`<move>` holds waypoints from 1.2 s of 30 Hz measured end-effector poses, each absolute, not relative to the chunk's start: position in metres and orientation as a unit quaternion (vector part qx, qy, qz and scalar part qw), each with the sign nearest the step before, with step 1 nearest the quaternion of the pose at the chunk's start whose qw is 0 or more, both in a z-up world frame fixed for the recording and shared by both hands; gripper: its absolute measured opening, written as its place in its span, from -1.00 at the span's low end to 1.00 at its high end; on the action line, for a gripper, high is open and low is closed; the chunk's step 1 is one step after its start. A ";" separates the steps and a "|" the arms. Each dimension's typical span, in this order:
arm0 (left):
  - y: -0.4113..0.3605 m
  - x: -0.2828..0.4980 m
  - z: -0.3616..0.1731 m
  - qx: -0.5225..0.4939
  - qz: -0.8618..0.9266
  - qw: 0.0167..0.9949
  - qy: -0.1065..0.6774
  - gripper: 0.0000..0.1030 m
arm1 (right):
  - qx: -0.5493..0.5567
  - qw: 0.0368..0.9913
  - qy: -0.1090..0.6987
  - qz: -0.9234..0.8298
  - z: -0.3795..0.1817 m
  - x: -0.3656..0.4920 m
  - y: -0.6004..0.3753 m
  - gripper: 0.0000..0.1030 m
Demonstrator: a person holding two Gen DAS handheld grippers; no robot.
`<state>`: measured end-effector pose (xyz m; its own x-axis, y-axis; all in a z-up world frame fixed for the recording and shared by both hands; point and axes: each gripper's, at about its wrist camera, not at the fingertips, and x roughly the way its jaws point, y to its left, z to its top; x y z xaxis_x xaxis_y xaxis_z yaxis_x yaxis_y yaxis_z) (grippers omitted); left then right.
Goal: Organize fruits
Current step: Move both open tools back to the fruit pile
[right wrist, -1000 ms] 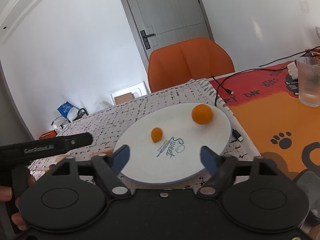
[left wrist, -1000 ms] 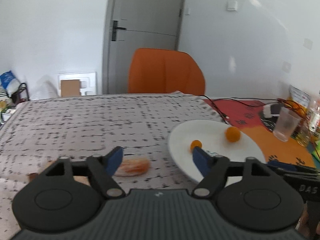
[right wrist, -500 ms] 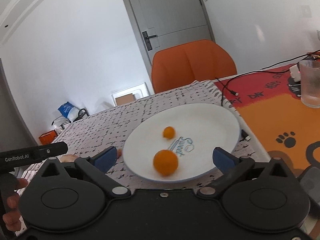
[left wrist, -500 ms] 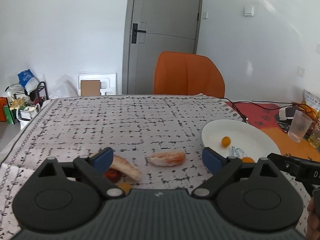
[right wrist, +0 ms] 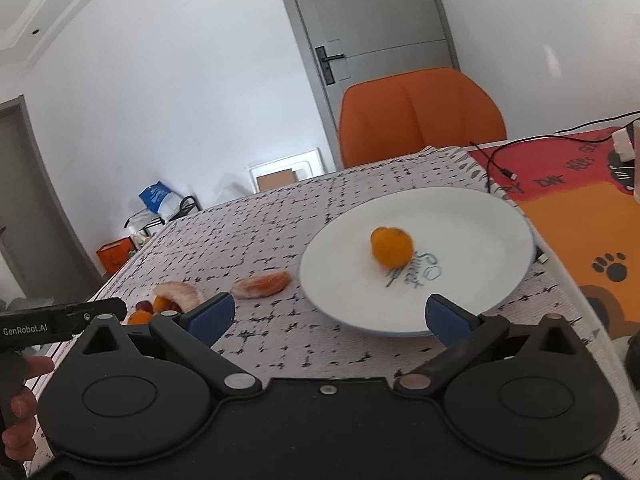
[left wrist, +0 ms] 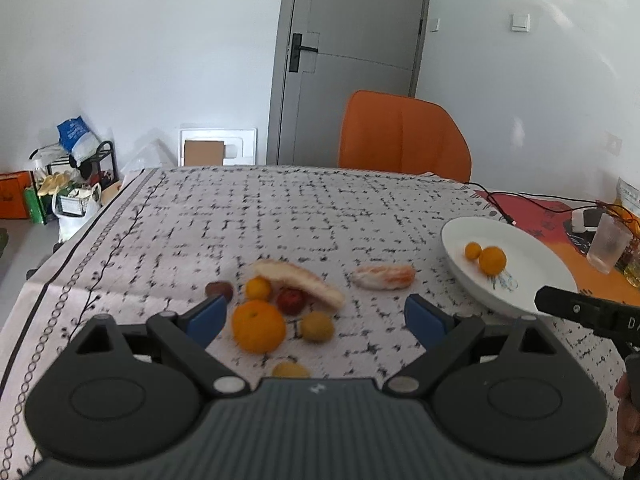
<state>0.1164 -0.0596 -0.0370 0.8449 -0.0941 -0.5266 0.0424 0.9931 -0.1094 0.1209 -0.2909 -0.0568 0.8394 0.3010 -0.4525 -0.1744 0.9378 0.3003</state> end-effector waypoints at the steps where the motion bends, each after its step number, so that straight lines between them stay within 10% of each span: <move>1: -0.058 0.115 -0.038 -0.049 -0.035 0.959 0.277 0.84 | 0.123 0.950 0.256 0.127 -0.057 0.121 -0.289 1.00; 36: -0.003 0.089 -0.065 -0.104 -0.033 0.954 0.280 0.49 | 0.071 0.931 0.291 0.207 -0.065 0.119 -0.204 1.00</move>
